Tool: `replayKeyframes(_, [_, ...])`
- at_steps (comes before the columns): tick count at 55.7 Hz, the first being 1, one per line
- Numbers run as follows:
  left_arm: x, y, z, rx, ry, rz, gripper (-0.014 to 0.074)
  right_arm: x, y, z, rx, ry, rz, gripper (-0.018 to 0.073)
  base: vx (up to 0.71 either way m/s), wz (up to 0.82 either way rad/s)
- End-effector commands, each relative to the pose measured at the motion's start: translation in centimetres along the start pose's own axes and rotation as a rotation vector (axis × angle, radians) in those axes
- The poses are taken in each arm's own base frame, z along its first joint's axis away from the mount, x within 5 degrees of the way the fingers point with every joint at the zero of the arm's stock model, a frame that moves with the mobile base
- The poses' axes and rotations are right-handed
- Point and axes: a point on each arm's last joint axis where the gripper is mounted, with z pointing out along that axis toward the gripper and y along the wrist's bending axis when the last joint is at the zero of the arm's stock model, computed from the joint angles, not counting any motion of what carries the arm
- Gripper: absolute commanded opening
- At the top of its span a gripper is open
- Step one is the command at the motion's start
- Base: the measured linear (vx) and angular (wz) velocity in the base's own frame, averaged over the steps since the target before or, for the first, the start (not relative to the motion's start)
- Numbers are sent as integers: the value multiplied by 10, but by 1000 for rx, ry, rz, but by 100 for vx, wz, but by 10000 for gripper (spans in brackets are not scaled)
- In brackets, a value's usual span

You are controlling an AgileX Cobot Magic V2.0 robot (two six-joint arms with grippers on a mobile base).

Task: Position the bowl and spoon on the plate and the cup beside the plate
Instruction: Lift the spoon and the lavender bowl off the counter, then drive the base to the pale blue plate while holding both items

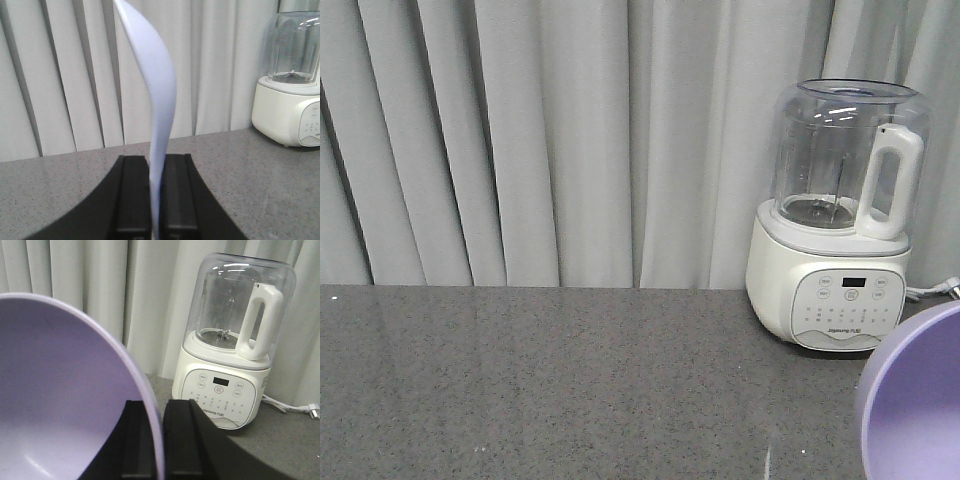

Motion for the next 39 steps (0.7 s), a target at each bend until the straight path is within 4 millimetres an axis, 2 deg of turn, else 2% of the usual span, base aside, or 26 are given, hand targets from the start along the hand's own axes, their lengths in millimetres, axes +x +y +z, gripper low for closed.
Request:
replayKeyframes(1, [-14, 0, 0, 3, -95, -21, -3, -15, -4, -3, 42, -95, 7, -8, 0, 0])
replayKeyframes(28, [-14, 0, 0, 2, -95, -21, -3, -15, -4, -3, 40, -92, 8, -8, 0, -1])
replayKeyframes(39, [-14, 0, 0, 2, -95, -21, -3, -15, -4, -3, 40, -93, 8, -8, -6, -24])
